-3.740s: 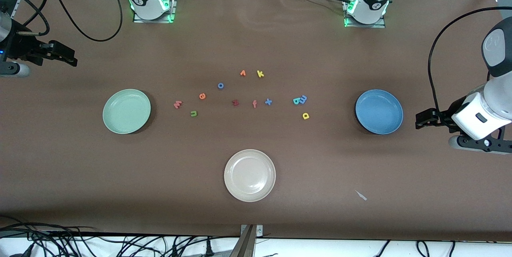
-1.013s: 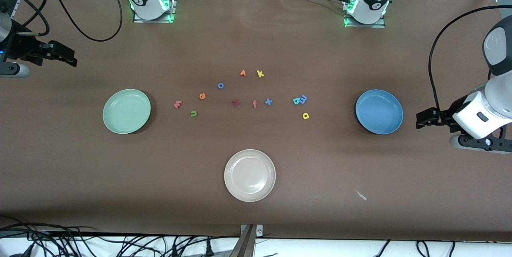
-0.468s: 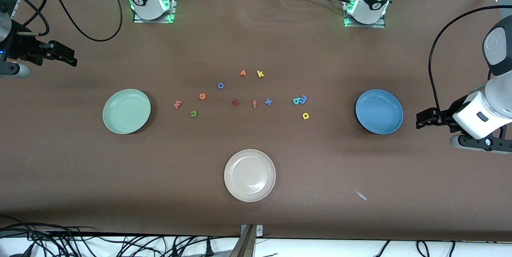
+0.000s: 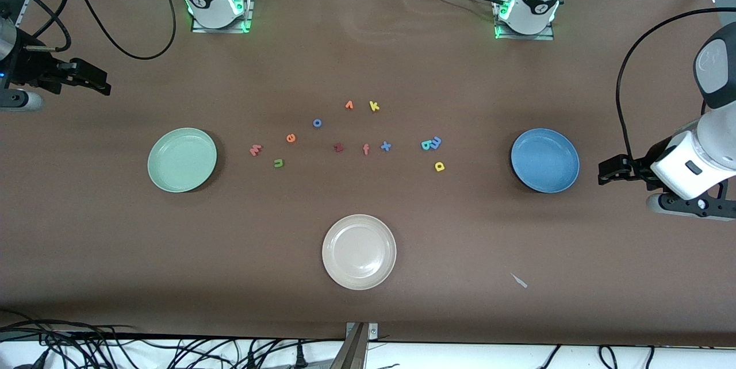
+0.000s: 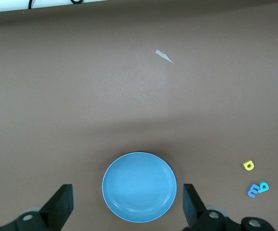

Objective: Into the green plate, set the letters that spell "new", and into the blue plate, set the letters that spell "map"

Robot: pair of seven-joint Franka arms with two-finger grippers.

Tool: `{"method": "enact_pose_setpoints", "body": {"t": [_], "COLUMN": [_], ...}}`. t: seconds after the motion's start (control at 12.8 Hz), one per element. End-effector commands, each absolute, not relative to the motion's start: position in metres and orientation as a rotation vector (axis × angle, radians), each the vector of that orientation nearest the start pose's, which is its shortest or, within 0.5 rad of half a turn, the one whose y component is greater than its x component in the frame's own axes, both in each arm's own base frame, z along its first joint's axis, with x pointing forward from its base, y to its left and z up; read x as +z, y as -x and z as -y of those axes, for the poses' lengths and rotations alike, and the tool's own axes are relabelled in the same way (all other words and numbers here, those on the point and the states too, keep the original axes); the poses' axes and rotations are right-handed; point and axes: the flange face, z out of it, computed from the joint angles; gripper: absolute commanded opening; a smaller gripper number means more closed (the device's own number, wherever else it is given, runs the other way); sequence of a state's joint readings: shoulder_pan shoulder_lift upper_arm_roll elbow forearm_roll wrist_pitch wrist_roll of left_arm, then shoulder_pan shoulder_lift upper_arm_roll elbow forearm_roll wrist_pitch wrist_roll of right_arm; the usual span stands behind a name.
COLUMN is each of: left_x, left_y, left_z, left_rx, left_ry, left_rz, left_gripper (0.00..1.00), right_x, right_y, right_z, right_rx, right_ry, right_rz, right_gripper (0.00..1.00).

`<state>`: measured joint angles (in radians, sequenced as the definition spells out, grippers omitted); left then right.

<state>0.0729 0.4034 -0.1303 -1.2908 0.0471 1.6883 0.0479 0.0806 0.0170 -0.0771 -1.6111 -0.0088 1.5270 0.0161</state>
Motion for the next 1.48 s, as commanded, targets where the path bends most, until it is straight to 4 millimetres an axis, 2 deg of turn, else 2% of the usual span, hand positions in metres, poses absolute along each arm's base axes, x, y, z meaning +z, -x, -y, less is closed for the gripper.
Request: {"method": "enact_pose_setpoints", "body": {"t": [0.0, 1.4], "left_x": [0.5273, 0.5265], "left_y": [-0.6726, -0.6728], "left_z": [0.0183, 0.0127], "left_rx": [-0.002, -0.002], "left_ry": [3.101, 3.105], "left_rz": [-0.191, -0.179], "left_gripper": [1.0, 1.0], "right_x": [0.5965, 0.5992], "right_y": [-0.5529, -0.555], "right_z": [0.0001, -0.0005], "right_rx": [0.172, 0.14], "right_ry": [3.16, 3.157], "right_rz": [-0.025, -0.024], "right_gripper": [1.0, 1.0]}}
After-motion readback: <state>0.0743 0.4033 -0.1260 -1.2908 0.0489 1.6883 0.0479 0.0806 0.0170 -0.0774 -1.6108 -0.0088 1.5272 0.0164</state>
